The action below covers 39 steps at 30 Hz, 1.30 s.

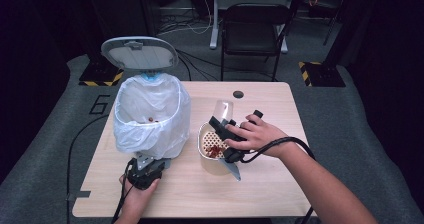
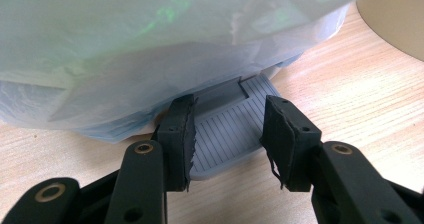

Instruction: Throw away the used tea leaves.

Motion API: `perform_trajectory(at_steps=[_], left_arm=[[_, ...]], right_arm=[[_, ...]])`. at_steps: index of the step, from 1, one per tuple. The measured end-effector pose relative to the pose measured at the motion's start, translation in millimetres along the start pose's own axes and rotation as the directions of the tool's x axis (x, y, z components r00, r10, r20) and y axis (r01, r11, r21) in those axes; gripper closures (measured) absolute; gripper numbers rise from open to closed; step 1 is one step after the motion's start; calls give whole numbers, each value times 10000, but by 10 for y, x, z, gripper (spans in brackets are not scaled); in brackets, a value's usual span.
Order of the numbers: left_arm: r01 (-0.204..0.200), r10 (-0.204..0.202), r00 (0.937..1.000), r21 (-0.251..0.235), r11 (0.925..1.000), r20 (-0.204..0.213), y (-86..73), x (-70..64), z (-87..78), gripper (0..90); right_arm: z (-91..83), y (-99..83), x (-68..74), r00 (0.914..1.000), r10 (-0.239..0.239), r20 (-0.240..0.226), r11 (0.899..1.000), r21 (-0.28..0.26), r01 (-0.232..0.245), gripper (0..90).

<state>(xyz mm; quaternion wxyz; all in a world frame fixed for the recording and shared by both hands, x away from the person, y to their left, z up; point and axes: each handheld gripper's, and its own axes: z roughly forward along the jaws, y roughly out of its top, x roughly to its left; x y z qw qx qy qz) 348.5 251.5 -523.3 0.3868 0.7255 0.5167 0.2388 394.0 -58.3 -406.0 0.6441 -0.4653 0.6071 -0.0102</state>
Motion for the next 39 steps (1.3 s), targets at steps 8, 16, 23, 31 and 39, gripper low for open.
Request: perform_trajectory(at_steps=[8,16,23,31,39], left_arm=[[157,-156,9998,41,9999,-121,-3,-10,1,561],[42,-42,10000,20,10000,-26,0,-3,-1,561],[99,-99,9999,-12,10000,-86,-2,-8,2,561],[173,-173,9998,61,9998,-123,-3,-10,1,562],[134,-134,9999,50,9999,-99,-1,-8,0,561]], right_arm=[[6,11,-11,10000,-89,-38,10000,-10,88,409],[18,2,-59,9997,62,-233,9999,-90,-64,407],[26,0,-99,9995,-64,-293,9998,-164,60,407],[17,-31,-149,9970,445,-629,9987,-229,-461,405],[28,-108,-291,9899,21,-1415,9986,-527,-96,404]])
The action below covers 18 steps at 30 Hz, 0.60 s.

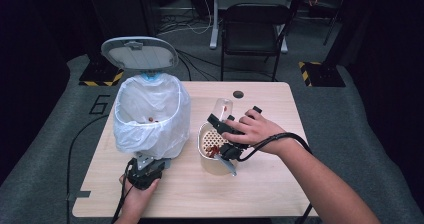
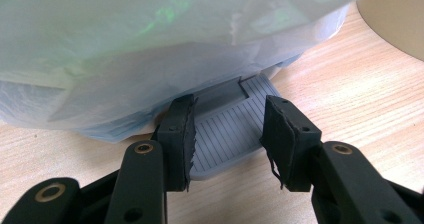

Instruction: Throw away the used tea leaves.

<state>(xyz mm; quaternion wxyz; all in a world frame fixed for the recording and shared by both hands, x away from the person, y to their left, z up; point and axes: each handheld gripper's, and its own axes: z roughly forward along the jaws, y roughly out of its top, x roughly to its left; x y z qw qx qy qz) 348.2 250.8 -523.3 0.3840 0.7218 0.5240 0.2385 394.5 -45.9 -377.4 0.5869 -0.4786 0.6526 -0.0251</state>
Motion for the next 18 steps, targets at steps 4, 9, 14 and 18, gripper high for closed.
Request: perform_trajectory(at_steps=[4,9,14,18], left_arm=[[4,-4,10000,-5,10000,-7,0,0,0,561],[6,-6,10000,5,10000,-5,0,0,0,561],[2,-2,10000,-4,10000,-12,2,0,1,562],[15,-15,10000,0,10000,3,2,1,1,561]], right_arm=[[-4,-34,-52,9992,348,-188,9993,-96,-350,404],[8,-96,-140,9877,1232,-959,9910,-405,-1275,405],[10,-192,-186,9262,3261,-1891,9413,-259,-3367,408],[12,-304,-271,8493,4544,-2687,8807,-77,-4736,410]])
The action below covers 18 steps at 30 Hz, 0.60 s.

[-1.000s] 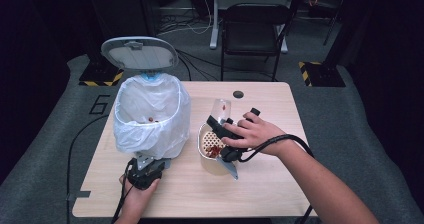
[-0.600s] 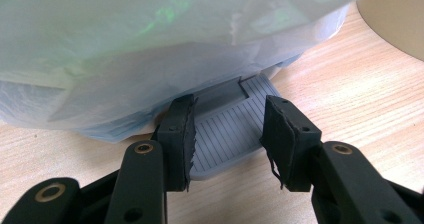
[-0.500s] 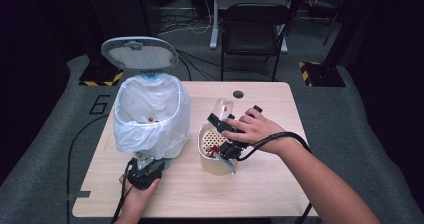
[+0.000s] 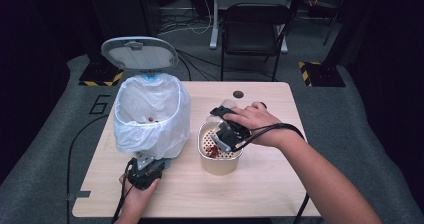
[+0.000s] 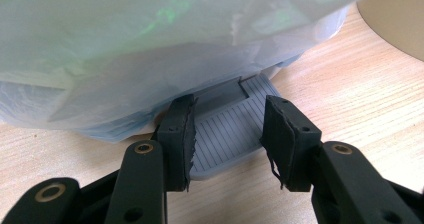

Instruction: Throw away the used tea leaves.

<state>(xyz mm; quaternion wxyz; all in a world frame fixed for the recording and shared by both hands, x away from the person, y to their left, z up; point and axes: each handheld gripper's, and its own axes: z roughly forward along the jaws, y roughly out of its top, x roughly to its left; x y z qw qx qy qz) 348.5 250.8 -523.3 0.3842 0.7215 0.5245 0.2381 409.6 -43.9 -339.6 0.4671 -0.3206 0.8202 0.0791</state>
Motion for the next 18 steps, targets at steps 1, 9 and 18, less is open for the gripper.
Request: perform_trajectory(at_steps=[1,9,18], left_arm=[[5,-5,10000,1,10000,-4,0,0,0,561],[12,-12,10000,-4,10000,4,0,0,0,561],[28,-28,10000,5,10000,-5,-1,-1,-1,561]], right_arm=[[9,-9,-47,9990,442,-81,9984,-339,-445,410],[23,-145,-243,9562,2509,-1506,9599,-887,-2658,410],[98,-312,-366,7911,5218,-3192,8246,-491,-5636,412]])
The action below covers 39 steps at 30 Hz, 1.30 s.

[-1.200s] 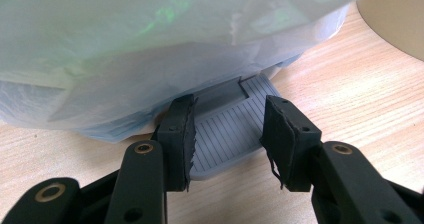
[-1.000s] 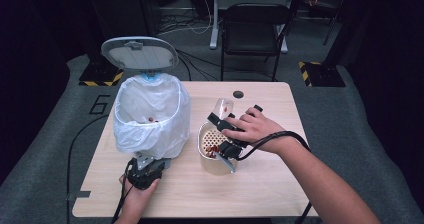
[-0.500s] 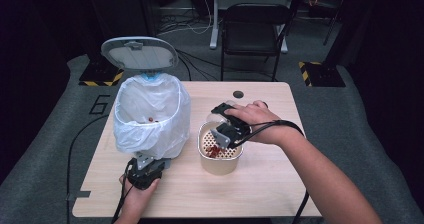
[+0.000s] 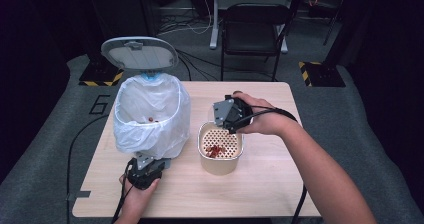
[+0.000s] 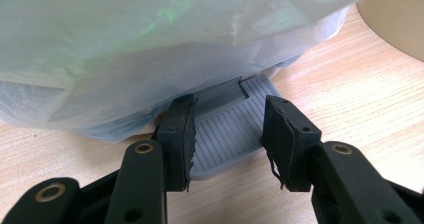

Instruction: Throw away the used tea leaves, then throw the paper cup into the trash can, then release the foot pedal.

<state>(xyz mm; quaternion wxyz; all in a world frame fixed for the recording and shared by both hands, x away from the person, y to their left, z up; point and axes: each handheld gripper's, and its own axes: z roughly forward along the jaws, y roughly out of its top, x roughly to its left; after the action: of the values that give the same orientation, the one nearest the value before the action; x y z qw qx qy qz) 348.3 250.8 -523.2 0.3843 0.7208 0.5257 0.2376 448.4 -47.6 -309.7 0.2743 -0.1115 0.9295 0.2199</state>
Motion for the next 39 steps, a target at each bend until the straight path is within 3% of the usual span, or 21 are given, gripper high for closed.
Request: perform_trajectory(at_steps=[2,6,8,11,13,15,19,20,25,26,32,33,34,38,39], left_arm=[[-8,8,10000,-11,10000,4,1,2,1,561],[-4,4,10000,-11,10000,8,1,1,1,562],[2,-2,10000,-12,10000,15,1,2,2,561],[-1,1,10000,-10,10000,21,1,2,2,561],[24,-24,10000,-1,10000,29,2,1,1,562],[14,-14,10000,-8,10000,27,2,2,1,562],[-149,150,9998,-35,9999,105,2,10,-1,561],[-161,162,9998,-26,9999,118,1,11,-3,562],[7,-7,10000,0,10000,26,2,3,1,562],[4,-4,10000,-3,10000,15,3,2,2,562],[37,-37,10000,-8,10000,31,2,1,1,561],[26,-26,10000,-12,10000,27,1,2,1,561],[38,-38,10000,-6,10000,26,0,1,0,561],[31,-31,10000,0,10000,37,2,3,1,561],[33,-33,10000,7,10000,33,4,2,1,561]], right_arm=[[3,-23,-45,9980,529,-340,9981,-284,-539,412],[13,-63,-97,9785,1753,-1091,9818,-546,-1820,411],[21,-80,-121,9645,2181,-1490,9713,-627,-2294,410],[39,-108,-136,9321,2934,-2126,9437,-916,-3179,409],[58,-122,-140,9182,3143,-2412,9319,-1059,-3469,409],[74,-130,-140,9095,3334,-2483,9220,-1155,-3695,408],[92,-172,-187,8815,3909,-2648,8923,-1261,-4335,407],[91,-182,-196,8784,3982,-2642,8881,-1285,-4413,407],[70,-239,-250,8502,4567,-2619,8569,-1273,-4995,407],[66,-248,-259,8503,4559,-2630,8570,-1281,-4991,407],[70,-298,-295,8084,5168,-2817,8141,-1303,-5659,407],[73,-306,-306,8073,5170,-2845,8111,-1387,-5683,407],[72,-315,-317,7948,5305,-2949,7991,-1389,-5849,407],[61,-330,-356,7827,5476,-2960,7811,-1546,-6049,407],[55,-331,-363,7725,5599,-2997,7707,-1539,-6184,407]])
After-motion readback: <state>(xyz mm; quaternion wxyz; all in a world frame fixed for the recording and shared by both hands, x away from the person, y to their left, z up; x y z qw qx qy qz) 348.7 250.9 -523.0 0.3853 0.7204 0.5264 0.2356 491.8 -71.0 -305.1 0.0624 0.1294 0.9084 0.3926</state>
